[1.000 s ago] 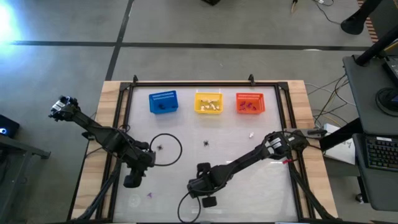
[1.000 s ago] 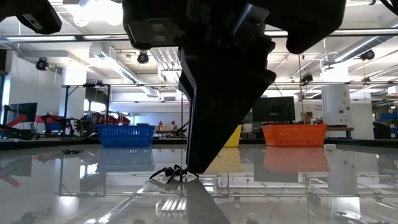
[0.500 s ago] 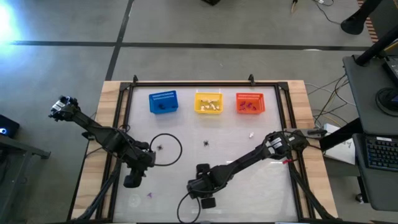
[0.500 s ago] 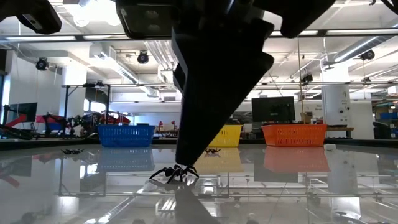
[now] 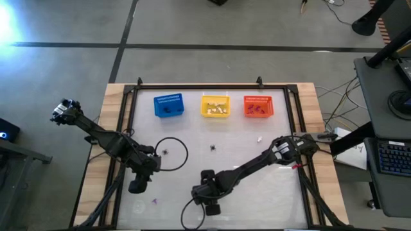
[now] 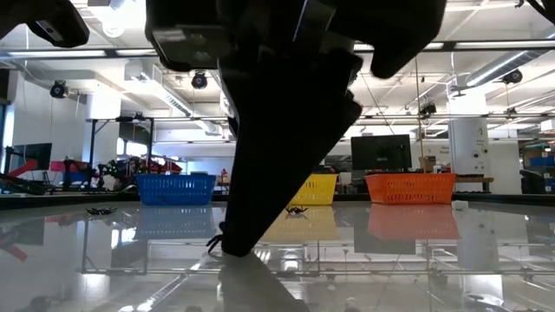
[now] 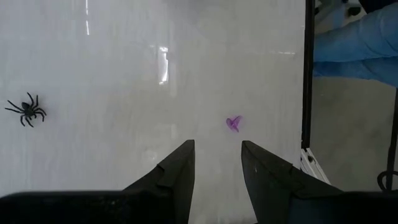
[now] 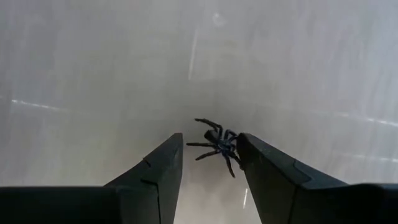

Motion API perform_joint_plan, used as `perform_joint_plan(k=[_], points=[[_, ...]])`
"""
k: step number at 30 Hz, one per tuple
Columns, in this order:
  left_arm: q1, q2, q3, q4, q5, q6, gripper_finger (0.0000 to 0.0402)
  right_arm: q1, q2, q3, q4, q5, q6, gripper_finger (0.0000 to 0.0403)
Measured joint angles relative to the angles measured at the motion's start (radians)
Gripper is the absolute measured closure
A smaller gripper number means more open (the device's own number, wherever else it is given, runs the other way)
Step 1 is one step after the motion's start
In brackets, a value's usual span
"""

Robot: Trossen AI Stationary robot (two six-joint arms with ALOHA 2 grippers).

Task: Sort Halloween decoration
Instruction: Put the black spider toy into the blue basket

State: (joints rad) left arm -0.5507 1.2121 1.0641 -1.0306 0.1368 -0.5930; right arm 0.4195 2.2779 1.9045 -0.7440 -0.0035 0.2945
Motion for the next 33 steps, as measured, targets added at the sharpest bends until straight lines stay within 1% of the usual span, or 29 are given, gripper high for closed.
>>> perform_joint_plan(k=[4,7,10,15,16,24,29,33], points=[[0.0,0.0,0.0,0.0,0.0,0.0,0.0287,-0.003,0.004,0.0,0.004,0.003,0.029,0.0252],[0.0,0.0,0.0,0.0,0.0,0.0,0.0287,-0.007,0.012,0.0,0.011,-0.003,0.056,0.0268],[0.0,0.0,0.0,0.0,0.0,0.0,0.0287,-0.007,0.012,0.0,0.013,-0.004,0.073,0.0303],[0.0,0.0,0.0,0.0,0.0,0.0,0.0287,-0.007,0.011,0.0,0.017,-0.005,0.073,0.0379],[0.0,0.0,0.0,0.0,0.0,0.0,0.0287,-0.007,0.009,0.0,0.017,-0.004,0.073,0.0386],[0.0,0.0,0.0,0.0,0.0,0.0,0.0287,-0.008,-0.005,0.002,0.007,0.004,0.132,0.0394],[0.0,-0.001,0.0,-0.017,0.003,0.0,0.0287,-0.02,-0.058,0.003,-0.051,0.016,0.242,0.0394],[0.0,-0.016,0.0,-0.023,0.003,0.0,0.0287,-0.041,-0.104,0.005,-0.144,0.086,0.348,0.0394]])
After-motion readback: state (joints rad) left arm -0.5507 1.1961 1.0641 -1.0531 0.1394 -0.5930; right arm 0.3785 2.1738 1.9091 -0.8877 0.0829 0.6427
